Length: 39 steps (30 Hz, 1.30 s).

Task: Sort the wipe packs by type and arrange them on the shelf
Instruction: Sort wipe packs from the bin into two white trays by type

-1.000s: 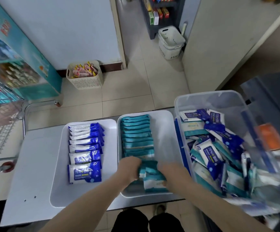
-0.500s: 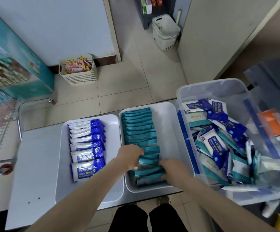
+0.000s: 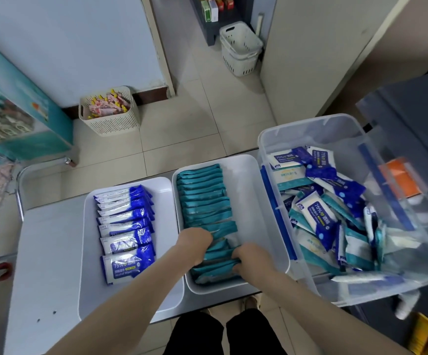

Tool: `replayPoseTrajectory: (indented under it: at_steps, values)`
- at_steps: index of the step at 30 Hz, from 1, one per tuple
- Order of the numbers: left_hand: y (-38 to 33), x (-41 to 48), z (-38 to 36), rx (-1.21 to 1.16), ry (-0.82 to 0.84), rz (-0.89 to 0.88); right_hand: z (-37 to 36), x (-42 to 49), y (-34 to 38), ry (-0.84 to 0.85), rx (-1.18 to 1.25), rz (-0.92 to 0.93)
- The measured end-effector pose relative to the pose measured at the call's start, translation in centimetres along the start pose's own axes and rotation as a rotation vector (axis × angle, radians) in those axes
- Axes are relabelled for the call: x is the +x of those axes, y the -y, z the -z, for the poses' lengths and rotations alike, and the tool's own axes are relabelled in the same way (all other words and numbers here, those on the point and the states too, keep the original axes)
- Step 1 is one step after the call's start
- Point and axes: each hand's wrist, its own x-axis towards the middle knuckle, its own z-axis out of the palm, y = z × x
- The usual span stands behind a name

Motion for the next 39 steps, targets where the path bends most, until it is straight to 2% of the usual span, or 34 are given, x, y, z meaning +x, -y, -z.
replayPoseTrajectory:
  at_steps: [2, 8, 10, 14, 16, 17, 19, 22, 25, 30, 33, 35, 36, 38, 39]
  values:
    - [-0.2, -0.3, 0.7, -0.012, 0.026, 0.009, -0.2, 0.0, 0.2, -0.018, 0.011, -0.001]
    - [-1.1, -1.2, 0.5, -0.096, -0.038, 0.135, 1.4, -0.9, 0.8, 0.012, 0.005, 0.068]
    - [-1.2, -1.5, 1.0, -0.184, -0.123, 0.149, 3.3, -2.8, 0.1, -0.113, 0.094, 0.101]
    - [-2.9, -2.2, 2.7, -0.614, -0.344, 0.196, 8.0, -6.3, -4.2, -0.563, 0.386, -0.006]
    - [-4.6, -2.4, 3.9, -0.773, -0.409, 0.157, 9.4, -6.4, -7.9, -0.732, 0.377, -0.121]
    - [-5.5, -2.5, 4.6, -0.866, -0.456, 0.126, 9.8, -6.0, -9.9, -0.757, 0.335, -0.178]
    - [-7.3, -2.5, 5.9, -1.038, -0.548, 0.075, 9.7, -4.6, -13.3, -0.649, 0.201, -0.263]
    - [-10.0, -3.0, 7.7, -1.367, -0.539, 0.070, 7.9, -2.8, -15.3, -0.369, -0.090, -0.340]
    - [-11.9, -3.5, 9.2, -1.670, -0.437, 0.083, 7.0, -2.3, -15.6, -0.366, -0.260, -0.349]
    - [-13.2, -3.2, 10.5, -1.881, -0.295, 0.148, 9.2, -3.1, -16.6, -0.370, -0.022, -0.246]
    - [-14.0, -2.8, 11.5, -1.974, -0.161, 0.201, 9.6, -4.9, -16.3, -0.593, 0.150, -0.157]
    - [-14.7, -2.4, 12.2, -2.024, -0.064, 0.233, 9.6, -5.9, -15.5, -0.758, 0.270, 0.084]
    - [-15.0, -2.2, 12.4, -2.040, -0.037, 0.244, 9.7, -6.2, -15.1, -0.786, 0.281, 0.245]
    - [-15.5, -1.8, 12.6, -2.101, -0.059, 0.259, 9.8, -6.3, -14.6, -0.793, 0.204, 0.517]
    - [-15.7, -1.6, 12.6, -2.148, -0.114, 0.266, 10.0, -6.1, -14.8, -0.791, 0.131, 0.591]
